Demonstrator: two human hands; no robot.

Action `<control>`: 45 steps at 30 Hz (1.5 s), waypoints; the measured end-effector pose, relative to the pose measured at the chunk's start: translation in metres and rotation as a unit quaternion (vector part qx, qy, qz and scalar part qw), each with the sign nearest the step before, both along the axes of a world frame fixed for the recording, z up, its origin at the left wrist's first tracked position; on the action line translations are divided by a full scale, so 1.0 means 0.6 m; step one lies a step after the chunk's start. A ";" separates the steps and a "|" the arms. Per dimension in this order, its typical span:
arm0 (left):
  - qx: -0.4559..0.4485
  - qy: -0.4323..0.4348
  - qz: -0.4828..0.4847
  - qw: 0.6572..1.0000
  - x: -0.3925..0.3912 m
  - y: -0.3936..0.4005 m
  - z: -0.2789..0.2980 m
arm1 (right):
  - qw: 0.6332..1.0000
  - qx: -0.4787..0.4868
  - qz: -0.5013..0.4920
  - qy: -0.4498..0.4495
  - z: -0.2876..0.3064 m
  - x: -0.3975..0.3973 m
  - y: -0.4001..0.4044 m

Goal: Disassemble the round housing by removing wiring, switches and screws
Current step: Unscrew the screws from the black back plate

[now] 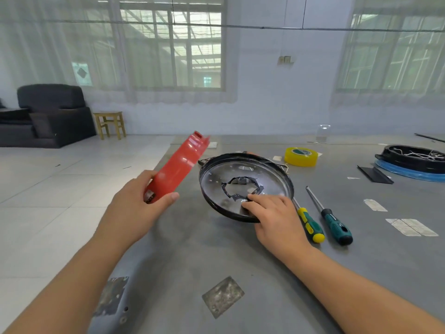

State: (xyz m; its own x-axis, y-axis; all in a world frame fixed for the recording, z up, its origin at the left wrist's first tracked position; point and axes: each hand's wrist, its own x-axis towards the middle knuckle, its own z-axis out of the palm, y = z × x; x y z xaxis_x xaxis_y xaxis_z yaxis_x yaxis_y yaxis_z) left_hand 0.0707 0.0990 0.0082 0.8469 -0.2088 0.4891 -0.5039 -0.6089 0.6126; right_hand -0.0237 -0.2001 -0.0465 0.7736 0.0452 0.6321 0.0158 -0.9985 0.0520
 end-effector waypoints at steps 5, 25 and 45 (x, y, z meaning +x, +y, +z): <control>0.110 -0.020 0.051 0.992 -0.015 0.004 -0.041 | 0.998 -0.040 -0.025 -0.037 0.000 -0.009 -0.017; 0.121 -0.018 -0.025 0.992 -0.018 -0.072 -0.040 | 0.951 0.255 0.150 -0.085 0.017 -0.015 -0.005; 0.207 -0.171 -0.187 0.945 -0.064 -0.217 -0.105 | 0.532 0.824 0.151 -0.124 0.054 -0.020 -0.002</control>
State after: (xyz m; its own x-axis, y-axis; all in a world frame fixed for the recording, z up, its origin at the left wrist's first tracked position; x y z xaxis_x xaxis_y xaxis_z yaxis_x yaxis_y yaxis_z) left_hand 0.0326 -0.0314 -0.0549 0.4843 -0.6952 0.5313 -0.8561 -0.5017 0.1239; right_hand -0.0355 -0.2010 -0.0142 0.7723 -0.6293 0.0868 0.3845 0.3542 -0.8525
